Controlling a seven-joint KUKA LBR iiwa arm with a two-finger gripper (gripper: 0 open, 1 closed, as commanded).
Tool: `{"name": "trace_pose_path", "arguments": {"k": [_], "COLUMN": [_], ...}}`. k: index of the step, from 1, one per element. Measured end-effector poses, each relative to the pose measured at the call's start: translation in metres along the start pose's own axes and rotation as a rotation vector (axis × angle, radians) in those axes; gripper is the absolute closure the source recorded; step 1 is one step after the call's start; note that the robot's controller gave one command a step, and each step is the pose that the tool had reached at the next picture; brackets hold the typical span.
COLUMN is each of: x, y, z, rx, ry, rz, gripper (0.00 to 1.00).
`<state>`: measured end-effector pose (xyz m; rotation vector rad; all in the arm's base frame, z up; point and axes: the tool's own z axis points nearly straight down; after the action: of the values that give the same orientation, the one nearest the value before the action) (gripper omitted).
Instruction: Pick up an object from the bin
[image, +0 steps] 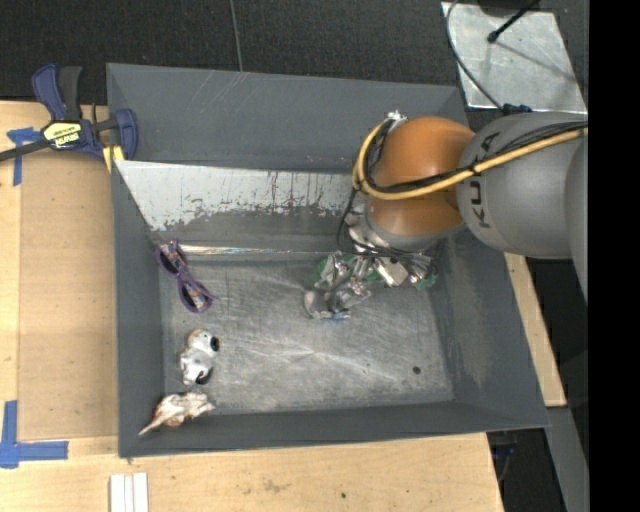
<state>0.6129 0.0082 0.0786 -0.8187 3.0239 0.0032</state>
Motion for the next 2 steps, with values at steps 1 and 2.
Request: {"name": "trace_pose_path", "arguments": {"k": [1,2], "x": [0.0000,0.0008], "y": [-0.0003,-0.0001], "z": [-0.0045,-0.0111], "rx": [0.001,0.000], "ry": [0.001,0.005], "rz": [0.000,0.000], "gripper": [1.00,1.00]}}
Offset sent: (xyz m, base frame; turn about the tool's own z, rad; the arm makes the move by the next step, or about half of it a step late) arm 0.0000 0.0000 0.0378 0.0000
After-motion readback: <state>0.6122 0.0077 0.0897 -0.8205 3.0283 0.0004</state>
